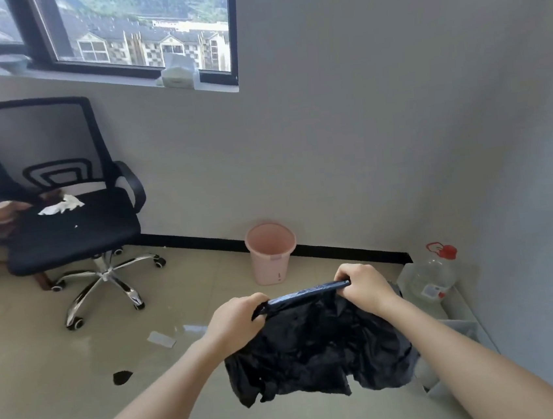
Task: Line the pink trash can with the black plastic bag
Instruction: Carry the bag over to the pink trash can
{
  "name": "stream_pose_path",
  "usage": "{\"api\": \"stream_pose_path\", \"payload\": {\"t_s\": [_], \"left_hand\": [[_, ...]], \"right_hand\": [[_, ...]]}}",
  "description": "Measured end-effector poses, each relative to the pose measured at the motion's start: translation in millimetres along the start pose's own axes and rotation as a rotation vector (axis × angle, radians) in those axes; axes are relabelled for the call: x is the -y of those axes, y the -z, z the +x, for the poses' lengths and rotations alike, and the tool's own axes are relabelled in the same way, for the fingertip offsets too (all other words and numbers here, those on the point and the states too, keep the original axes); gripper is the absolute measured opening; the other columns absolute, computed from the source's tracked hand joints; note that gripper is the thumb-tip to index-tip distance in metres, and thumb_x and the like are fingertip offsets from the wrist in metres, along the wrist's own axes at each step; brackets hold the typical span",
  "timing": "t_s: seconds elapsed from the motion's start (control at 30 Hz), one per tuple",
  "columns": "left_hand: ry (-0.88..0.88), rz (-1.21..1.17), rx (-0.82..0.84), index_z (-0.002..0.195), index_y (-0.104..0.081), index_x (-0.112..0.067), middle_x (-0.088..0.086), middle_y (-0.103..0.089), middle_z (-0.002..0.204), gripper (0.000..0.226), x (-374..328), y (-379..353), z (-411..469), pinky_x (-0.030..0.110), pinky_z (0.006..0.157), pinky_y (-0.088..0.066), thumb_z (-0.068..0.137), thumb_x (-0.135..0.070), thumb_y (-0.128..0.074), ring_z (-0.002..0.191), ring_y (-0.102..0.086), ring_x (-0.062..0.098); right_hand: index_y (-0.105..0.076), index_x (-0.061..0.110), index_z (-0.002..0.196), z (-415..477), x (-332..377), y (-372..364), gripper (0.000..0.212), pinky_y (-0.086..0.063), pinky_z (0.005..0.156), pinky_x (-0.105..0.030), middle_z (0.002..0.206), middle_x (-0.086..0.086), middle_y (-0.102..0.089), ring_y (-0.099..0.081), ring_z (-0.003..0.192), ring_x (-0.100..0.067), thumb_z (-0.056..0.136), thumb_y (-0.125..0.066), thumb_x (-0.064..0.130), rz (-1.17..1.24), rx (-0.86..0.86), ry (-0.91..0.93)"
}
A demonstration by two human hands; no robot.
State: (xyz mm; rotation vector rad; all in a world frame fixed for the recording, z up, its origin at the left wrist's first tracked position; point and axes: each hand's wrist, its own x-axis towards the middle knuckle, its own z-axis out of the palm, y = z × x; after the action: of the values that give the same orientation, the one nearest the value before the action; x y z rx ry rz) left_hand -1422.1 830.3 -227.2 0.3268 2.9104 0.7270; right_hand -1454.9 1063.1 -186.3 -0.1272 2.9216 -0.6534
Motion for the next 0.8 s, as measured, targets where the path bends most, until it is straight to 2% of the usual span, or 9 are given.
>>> {"api": "stream_pose_path", "payload": {"t_s": [0.1, 0.2, 0.3, 0.37, 0.43, 0.5, 0.6, 0.67, 0.8], "left_hand": [[0.038, 0.018, -0.006, 0.123, -0.051, -0.022, 0.005, -0.065, 0.117, 0.032, 19.7, 11.6, 47.1, 0.032, 0.082, -0.046, 0.091, -0.022, -0.045, 0.107, -0.058, 0.028], [0.089, 0.025, -0.022, 0.121, -0.053, -0.022, 0.006, -0.066, 0.116, 0.030, 43.9, 28.5, 95.7, 0.031, 0.079, -0.045, 0.093, -0.022, -0.042, 0.105, -0.058, 0.028], [0.147, 0.043, -0.074, 0.117, -0.055, -0.021, 0.004, -0.067, 0.113, 0.027, 67.7, 47.4, 138.8, 0.030, 0.078, -0.045, 0.095, -0.025, -0.041, 0.102, -0.059, 0.027], [0.188, 0.023, -0.105, 0.115, -0.056, -0.020, 0.004, -0.067, 0.112, 0.026, 83.2, 52.3, 163.2, 0.031, 0.079, -0.046, 0.095, -0.025, -0.040, 0.102, -0.059, 0.027], [0.223, 0.012, -0.092, 0.113, -0.057, -0.018, 0.004, -0.068, 0.111, 0.025, 99.2, 49.9, 181.1, 0.031, 0.079, -0.046, 0.095, -0.024, -0.041, 0.102, -0.059, 0.027], [0.257, 0.000, -0.064, 0.112, -0.057, -0.018, 0.003, -0.068, 0.112, 0.024, 116.2, 39.9, 197.5, 0.029, 0.075, -0.043, 0.095, -0.024, -0.041, 0.103, -0.059, 0.025], [0.299, -0.015, -0.007, 0.111, -0.058, -0.018, 0.000, -0.067, 0.112, 0.024, 144.8, 29.2, 233.7, 0.025, 0.069, -0.036, 0.095, -0.024, -0.040, 0.104, -0.059, 0.023], [0.315, -0.035, 0.020, 0.109, -0.058, -0.017, 0.001, -0.067, 0.110, 0.024, 162.5, 25.1, 265.9, 0.026, 0.069, -0.037, 0.094, -0.023, -0.040, 0.102, -0.058, 0.023], [0.317, -0.118, 0.147, 0.107, -0.058, -0.015, 0.002, -0.066, 0.110, 0.026, 195.6, 15.4, 330.7, 0.032, 0.080, -0.045, 0.094, -0.024, -0.037, 0.102, -0.056, 0.021]], "right_hand": [[-0.053, 0.019, 0.073, 60.2, -3.2, -0.4, 0.017, -0.038, 0.064, -0.030, 0.078, -0.002, -0.058, -0.054, 0.078, -0.023, 0.077, -0.050, 0.003, 0.014, 0.007, -0.006], [-0.053, 0.018, 0.072, 126.8, -3.4, 2.4, 0.016, -0.038, 0.064, -0.030, 0.078, -0.004, -0.058, -0.054, 0.077, -0.025, 0.078, -0.051, 0.004, 0.049, 0.009, -0.017], [-0.051, 0.019, 0.071, 190.0, 4.1, 1.8, 0.016, -0.035, 0.056, -0.030, 0.077, -0.003, -0.056, -0.052, 0.077, -0.025, 0.079, -0.051, 0.006, 0.045, 0.048, 0.012], [-0.048, 0.023, 0.065, 227.6, 10.0, -3.0, 0.022, -0.032, 0.051, -0.027, 0.077, -0.002, -0.055, -0.050, 0.075, -0.023, 0.079, -0.051, 0.006, 0.047, 0.085, 0.029], [-0.042, 0.029, 0.058, 258.7, 12.1, -14.2, 0.032, -0.031, 0.050, -0.026, 0.076, -0.002, -0.056, -0.051, 0.075, -0.024, 0.078, -0.050, 0.006, 0.048, 0.110, 0.026], [-0.041, 0.030, 0.057, 282.9, 10.9, -30.1, 0.032, -0.030, 0.050, -0.026, 0.076, -0.001, -0.056, -0.051, 0.076, -0.025, 0.077, -0.049, 0.005, 0.036, 0.147, 0.009], [-0.049, 0.023, 0.070, 319.3, 9.2, -53.0, 0.022, -0.030, 0.062, -0.027, 0.080, 0.000, -0.055, -0.049, 0.081, -0.024, 0.075, -0.046, 0.002, 0.056, 0.191, -0.039], [-0.052, 0.020, 0.076, 343.4, 8.0, -66.8, 0.020, -0.031, 0.070, -0.026, 0.082, 0.000, -0.054, -0.049, 0.083, -0.024, 0.075, -0.047, 0.001, 0.073, 0.190, -0.077], [-0.057, 0.020, 0.081, 390.4, 0.2, -86.3, 0.018, -0.035, 0.075, -0.029, 0.087, -0.003, -0.058, -0.051, 0.087, -0.024, 0.078, -0.051, 0.004, 0.086, 0.212, -0.204]]}}
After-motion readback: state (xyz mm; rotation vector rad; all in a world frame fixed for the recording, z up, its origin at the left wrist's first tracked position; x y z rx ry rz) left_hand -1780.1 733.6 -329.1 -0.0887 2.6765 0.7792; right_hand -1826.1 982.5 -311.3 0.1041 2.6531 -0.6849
